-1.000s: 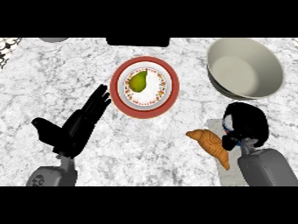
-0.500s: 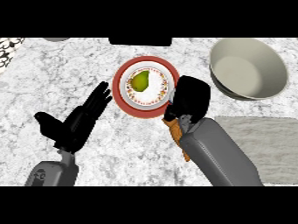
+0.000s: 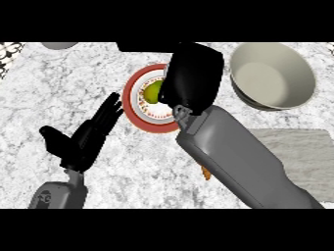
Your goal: Pick the can from the placemat and place it in the bowl
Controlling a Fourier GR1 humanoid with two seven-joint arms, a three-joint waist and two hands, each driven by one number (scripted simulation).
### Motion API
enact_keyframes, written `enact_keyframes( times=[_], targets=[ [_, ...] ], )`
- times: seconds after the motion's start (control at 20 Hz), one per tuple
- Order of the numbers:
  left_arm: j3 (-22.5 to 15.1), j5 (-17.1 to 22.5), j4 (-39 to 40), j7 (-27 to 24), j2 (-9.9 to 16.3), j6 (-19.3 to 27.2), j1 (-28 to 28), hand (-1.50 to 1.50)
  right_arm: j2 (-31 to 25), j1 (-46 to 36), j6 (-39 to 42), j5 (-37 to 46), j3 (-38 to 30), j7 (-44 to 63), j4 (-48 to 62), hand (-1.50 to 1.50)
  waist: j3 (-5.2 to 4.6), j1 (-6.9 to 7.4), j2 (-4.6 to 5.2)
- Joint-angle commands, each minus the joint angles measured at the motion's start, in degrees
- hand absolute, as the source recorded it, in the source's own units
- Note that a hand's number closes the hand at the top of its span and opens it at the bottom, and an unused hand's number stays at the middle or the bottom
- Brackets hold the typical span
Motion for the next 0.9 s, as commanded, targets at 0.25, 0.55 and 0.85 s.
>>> enact_keyframes(
  times=[0.25, 0.55, 0.85],
  targets=[
    [-1.9, -1.64, -2.04, -0.8, -1.6, 1.31, 3.03, 0.0, 0.41, -6.67, 5.34, 4.97, -8.11, 8.0, -0.15, 1.5, 0.08, -1.16, -0.02],
    [0.28, -0.84, 1.9, -1.28, -1.13, 0.66, -1.77, 0.0, -4.29, -8.48, 1.76, 6.74, -16.77, -0.59, 6.14, 1.5, 0.06, -1.29, 0.5],
    [1.0, -0.87, 0.07, 0.3, -1.13, 1.89, -1.26, 0.0, -8.99, -1.48, -5.26, 6.39, -22.5, -10.14, 6.51, 1.5, 0.11, -1.29, 0.39]
  ],
)
